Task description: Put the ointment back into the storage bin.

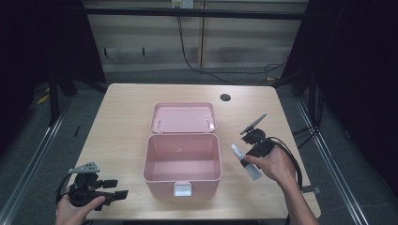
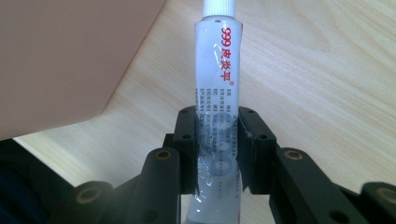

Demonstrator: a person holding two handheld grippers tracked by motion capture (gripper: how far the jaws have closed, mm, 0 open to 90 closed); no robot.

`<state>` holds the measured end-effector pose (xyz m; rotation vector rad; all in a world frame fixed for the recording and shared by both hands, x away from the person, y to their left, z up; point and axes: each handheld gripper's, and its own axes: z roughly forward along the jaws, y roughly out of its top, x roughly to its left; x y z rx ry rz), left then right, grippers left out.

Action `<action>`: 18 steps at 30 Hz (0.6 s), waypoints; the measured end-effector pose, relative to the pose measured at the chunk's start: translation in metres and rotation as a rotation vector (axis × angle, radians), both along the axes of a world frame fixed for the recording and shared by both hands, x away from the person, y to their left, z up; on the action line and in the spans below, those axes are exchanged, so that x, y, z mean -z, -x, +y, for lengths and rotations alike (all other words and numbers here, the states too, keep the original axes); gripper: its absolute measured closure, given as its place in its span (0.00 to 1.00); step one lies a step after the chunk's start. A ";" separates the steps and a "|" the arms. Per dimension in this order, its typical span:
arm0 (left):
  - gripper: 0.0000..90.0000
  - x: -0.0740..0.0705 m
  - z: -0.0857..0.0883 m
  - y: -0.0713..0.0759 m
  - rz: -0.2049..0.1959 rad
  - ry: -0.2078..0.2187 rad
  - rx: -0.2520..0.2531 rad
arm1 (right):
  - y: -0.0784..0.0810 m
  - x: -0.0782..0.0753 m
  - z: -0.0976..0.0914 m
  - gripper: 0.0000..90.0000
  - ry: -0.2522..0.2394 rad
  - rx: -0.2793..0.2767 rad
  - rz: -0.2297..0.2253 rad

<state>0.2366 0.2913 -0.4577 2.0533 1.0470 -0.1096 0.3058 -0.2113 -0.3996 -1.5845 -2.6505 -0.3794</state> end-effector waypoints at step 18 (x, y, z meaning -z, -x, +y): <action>0.30 0.000 0.000 0.000 0.000 -0.009 0.005 | 0.007 -0.041 0.009 0.79 0.023 -0.079 -0.028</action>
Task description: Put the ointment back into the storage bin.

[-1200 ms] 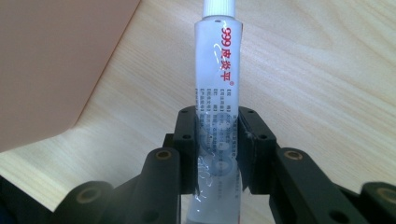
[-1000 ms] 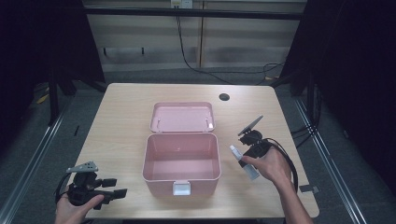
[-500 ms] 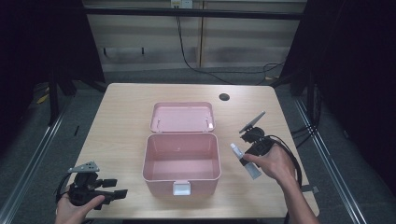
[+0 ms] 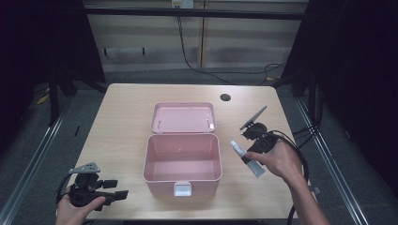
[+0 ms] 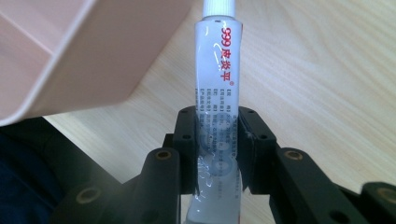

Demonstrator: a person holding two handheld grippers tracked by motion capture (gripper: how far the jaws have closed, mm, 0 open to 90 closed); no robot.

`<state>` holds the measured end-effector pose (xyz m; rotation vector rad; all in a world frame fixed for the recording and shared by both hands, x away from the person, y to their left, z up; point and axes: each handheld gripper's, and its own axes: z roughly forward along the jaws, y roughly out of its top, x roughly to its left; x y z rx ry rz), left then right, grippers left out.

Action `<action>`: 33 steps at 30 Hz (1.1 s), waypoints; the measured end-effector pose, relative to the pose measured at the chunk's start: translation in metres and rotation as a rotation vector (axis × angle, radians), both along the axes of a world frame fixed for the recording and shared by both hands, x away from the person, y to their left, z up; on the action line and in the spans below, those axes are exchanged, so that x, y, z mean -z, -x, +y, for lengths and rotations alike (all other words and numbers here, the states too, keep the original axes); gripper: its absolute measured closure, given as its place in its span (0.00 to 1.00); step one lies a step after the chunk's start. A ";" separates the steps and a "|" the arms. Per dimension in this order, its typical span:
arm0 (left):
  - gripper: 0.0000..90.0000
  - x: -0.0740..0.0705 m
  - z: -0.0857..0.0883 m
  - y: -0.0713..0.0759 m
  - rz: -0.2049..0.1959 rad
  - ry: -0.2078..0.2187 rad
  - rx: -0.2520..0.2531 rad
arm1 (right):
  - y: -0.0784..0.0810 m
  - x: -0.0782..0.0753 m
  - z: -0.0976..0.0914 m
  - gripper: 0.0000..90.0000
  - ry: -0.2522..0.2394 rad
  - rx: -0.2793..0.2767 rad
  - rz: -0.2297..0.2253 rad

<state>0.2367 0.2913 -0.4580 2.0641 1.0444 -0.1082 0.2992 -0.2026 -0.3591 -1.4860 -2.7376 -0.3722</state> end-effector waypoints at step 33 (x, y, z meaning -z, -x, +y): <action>0.30 0.000 0.000 0.000 -0.002 0.003 -0.006 | 0.002 -0.046 0.034 0.79 -0.044 -0.292 -0.057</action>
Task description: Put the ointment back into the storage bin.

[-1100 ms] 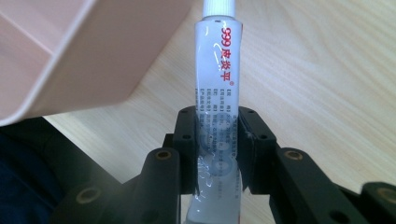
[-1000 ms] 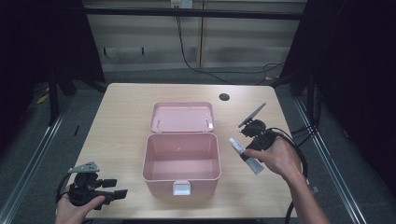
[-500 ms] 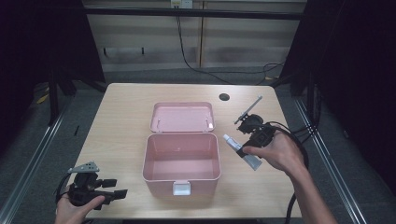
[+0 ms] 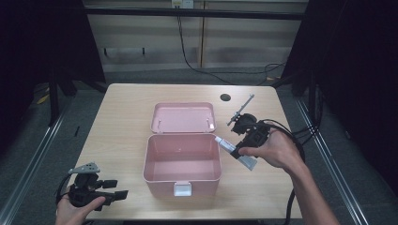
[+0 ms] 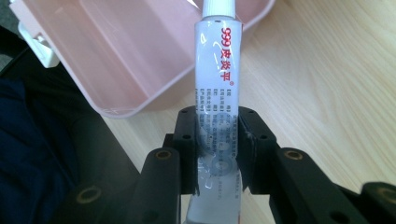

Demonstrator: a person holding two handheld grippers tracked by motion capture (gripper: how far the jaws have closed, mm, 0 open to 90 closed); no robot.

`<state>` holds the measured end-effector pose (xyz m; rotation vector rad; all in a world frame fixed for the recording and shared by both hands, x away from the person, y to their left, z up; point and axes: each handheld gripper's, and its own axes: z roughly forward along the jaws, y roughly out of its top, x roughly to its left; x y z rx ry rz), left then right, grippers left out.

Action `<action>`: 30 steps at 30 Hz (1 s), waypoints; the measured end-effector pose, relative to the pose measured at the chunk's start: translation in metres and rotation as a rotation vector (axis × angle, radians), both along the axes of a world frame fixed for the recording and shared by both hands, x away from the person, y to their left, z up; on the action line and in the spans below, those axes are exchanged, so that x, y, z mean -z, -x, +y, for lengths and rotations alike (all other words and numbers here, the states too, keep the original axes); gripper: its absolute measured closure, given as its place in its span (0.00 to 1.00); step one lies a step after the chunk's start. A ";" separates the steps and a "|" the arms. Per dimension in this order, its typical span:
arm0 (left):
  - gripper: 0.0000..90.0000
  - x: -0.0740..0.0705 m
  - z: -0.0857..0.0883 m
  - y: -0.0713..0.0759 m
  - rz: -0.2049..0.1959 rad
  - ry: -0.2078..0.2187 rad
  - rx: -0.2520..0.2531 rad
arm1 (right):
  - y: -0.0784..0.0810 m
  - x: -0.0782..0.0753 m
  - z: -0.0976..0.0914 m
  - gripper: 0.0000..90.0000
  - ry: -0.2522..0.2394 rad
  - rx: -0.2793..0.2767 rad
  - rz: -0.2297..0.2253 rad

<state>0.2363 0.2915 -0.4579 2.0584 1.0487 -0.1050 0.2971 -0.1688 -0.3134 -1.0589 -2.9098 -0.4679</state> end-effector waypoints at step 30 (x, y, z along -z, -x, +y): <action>0.30 -0.001 0.001 0.000 -0.003 0.006 0.001 | -0.006 -0.009 0.067 0.79 0.002 -0.252 -0.008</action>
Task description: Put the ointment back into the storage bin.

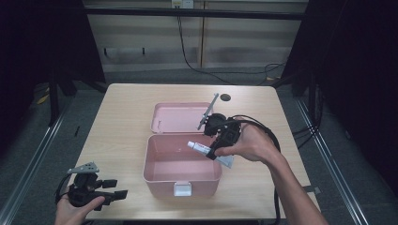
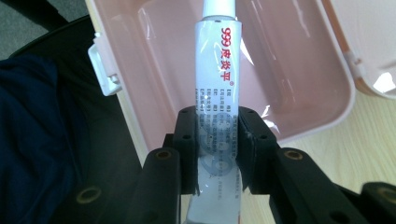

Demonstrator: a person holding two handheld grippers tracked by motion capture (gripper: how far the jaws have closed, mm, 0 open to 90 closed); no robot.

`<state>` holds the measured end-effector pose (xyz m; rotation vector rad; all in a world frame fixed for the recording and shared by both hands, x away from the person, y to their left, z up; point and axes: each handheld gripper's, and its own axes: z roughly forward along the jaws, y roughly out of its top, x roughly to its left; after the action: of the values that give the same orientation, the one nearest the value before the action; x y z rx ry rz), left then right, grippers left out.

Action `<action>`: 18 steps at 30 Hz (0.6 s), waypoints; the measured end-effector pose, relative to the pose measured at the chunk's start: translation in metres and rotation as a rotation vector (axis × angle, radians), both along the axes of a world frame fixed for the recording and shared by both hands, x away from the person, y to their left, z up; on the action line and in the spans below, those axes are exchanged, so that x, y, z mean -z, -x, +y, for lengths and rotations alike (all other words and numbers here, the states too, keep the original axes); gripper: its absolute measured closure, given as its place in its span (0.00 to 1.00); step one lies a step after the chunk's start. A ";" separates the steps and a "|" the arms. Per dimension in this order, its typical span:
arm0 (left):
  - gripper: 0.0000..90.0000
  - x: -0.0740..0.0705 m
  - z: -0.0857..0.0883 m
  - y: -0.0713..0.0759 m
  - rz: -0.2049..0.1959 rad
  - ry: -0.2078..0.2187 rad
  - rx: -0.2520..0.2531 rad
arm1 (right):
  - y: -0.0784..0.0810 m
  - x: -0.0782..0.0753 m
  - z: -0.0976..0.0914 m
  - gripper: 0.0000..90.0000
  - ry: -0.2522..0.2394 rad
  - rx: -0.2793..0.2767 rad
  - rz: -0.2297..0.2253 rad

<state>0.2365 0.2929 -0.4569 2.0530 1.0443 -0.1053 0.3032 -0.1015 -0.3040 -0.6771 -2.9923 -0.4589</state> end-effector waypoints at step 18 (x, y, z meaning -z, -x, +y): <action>0.30 0.000 0.000 0.000 0.000 0.000 -0.002 | -0.002 0.013 0.036 0.79 0.033 -0.135 0.031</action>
<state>0.2364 0.2925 -0.4569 2.0520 1.0462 -0.1043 0.3055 -0.0652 -0.3173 -0.4755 -2.9970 -0.3880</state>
